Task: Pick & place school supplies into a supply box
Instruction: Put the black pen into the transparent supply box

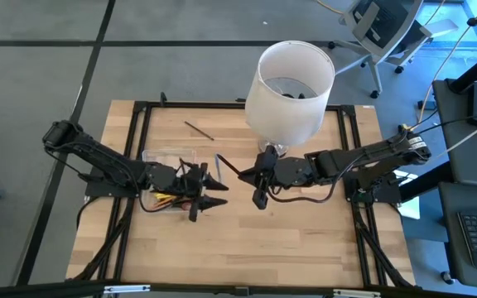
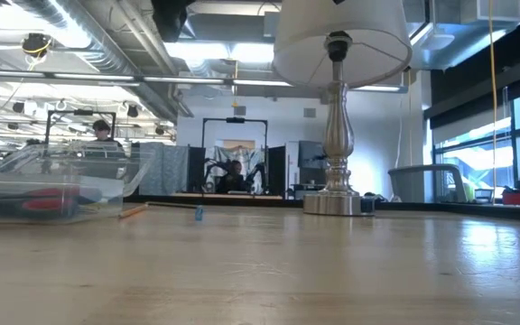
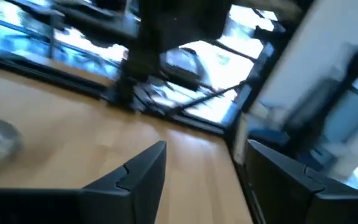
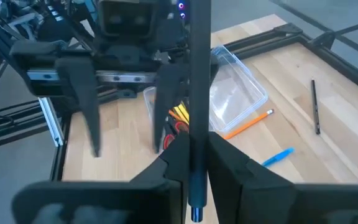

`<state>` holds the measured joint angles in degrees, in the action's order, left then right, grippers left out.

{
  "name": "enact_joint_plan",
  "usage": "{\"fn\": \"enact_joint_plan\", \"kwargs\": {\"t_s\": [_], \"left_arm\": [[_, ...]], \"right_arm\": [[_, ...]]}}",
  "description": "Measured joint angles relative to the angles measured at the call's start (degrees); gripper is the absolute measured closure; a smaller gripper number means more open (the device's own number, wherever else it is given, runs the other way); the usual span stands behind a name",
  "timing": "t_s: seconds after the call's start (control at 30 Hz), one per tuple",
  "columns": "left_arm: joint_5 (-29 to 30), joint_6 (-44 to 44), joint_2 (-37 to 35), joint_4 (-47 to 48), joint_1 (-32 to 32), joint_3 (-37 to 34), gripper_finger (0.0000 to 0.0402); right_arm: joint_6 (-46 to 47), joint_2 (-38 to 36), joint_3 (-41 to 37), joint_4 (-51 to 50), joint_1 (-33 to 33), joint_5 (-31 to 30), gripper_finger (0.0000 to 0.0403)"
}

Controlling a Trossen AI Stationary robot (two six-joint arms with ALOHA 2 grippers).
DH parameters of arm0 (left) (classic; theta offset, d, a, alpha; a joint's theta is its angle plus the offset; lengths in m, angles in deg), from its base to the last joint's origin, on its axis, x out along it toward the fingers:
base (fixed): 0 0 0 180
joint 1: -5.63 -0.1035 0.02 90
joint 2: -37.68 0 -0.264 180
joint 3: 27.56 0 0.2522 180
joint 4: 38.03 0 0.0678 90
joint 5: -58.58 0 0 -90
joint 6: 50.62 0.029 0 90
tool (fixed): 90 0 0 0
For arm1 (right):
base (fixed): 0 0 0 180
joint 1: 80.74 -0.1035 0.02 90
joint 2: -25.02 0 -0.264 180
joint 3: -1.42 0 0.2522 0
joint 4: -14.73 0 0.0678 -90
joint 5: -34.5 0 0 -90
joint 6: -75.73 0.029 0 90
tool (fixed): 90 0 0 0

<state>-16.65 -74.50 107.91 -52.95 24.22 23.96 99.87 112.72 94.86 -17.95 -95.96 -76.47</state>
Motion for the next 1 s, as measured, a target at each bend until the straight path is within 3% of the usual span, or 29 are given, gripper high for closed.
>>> {"fn": "enact_joint_plan", "kwargs": {"t_s": [0.2,0.47,1.0], "left_arm": [[7.51,5.18,0.01,-8.66,-1.28,0.0,0.0208],[3.66,9.2,0.02,-19.22,-2.66,0.0,0.023],[5.2,14.1,0.02,-24.81,-2.73,0.0,0.0273]], "right_arm": [[-0.41,0.0,0.0,0.29,0.0,0.02,0.0354],[-0.47,0.0,0.02,2.85,-0.35,0.74,0.0353],[-1.41,0.37,0.04,5.9,-2.29,1.85,0.0353]]}}
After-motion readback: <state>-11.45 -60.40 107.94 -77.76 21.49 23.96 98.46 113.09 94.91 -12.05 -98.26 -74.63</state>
